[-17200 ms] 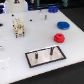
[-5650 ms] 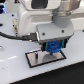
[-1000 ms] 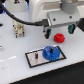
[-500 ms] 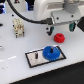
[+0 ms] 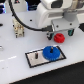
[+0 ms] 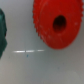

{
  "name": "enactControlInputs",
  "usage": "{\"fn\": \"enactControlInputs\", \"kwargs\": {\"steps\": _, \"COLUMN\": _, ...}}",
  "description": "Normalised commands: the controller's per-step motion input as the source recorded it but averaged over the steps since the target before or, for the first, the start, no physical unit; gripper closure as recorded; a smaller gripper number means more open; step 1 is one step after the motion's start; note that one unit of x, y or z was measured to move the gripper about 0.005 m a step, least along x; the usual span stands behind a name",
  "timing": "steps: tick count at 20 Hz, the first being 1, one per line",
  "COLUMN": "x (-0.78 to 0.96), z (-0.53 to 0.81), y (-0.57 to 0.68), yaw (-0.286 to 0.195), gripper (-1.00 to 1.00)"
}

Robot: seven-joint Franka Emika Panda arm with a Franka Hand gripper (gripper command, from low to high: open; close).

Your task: Insert the blue gear onto the right peg, followed by the red gear

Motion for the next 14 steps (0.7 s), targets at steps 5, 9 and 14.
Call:
{"fn": "enactControlInputs", "kwargs": {"steps": 5, "x": -0.11, "z": -0.31, "y": -0.04, "yaw": 0.0, "gripper": 1.0}}
{"fn": "enactControlInputs", "kwargs": {"steps": 9, "x": 0.01, "z": -0.05, "y": 0.01, "yaw": 0.0, "gripper": 1.0}}
{"fn": "enactControlInputs", "kwargs": {"steps": 14, "x": 0.01, "z": -0.02, "y": 0.01, "yaw": 0.0, "gripper": 1.0}}
